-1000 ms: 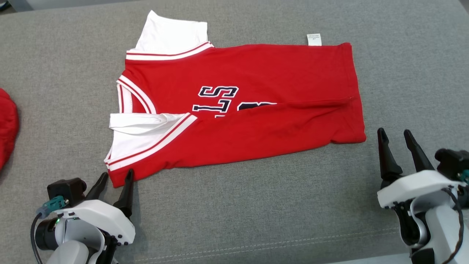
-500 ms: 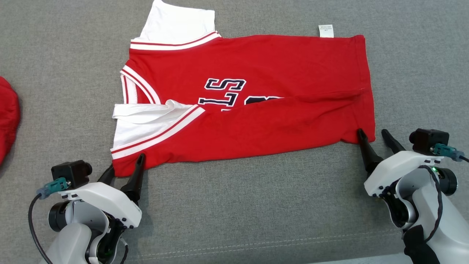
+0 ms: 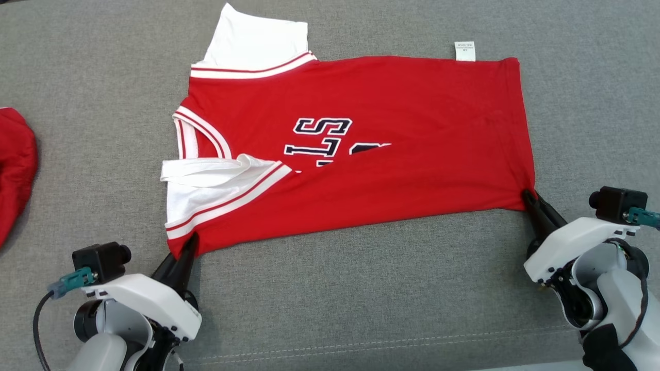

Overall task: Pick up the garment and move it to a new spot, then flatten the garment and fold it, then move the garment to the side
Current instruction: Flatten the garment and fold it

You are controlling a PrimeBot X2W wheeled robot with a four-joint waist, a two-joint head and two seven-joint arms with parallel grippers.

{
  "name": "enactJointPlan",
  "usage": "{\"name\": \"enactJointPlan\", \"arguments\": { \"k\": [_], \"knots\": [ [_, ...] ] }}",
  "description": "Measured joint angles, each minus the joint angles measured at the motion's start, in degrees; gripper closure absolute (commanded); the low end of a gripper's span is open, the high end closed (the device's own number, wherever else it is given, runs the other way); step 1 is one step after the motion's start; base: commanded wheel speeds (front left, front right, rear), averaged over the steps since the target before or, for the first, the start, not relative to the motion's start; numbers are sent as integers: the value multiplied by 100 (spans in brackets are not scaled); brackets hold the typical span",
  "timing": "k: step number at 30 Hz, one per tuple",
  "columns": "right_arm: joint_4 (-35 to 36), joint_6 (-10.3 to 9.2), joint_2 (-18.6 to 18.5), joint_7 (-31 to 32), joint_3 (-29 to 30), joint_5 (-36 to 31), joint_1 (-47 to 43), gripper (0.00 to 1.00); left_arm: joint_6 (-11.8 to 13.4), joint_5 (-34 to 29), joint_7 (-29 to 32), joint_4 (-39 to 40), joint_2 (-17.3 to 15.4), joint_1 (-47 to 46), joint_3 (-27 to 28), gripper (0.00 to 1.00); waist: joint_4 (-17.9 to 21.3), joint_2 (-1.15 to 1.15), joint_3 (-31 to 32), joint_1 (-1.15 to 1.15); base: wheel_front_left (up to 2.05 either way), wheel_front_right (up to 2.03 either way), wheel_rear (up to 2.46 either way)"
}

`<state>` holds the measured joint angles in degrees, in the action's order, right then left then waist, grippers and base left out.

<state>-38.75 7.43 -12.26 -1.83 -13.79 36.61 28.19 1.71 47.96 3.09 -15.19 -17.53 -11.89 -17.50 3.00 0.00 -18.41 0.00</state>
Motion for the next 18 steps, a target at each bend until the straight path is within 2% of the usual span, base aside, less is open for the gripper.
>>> {"name": "enactJointPlan", "arguments": {
  "k": [6,10,18],
  "knots": [
    [573,8,-327,252,54,197,-606,100,242,8,52,723,-154,644,29,100,-118,0,87,0,0,0,0],
    [1039,15,-422,444,277,230,-1115,100,401,8,101,1162,-197,1087,44,100,-216,0,141,0,0,0,0],
    [1669,35,-243,816,842,116,-1872,100,544,118,255,1383,-175,1386,2,100,-291,0,198,0,0,0,0]
  ]
}}
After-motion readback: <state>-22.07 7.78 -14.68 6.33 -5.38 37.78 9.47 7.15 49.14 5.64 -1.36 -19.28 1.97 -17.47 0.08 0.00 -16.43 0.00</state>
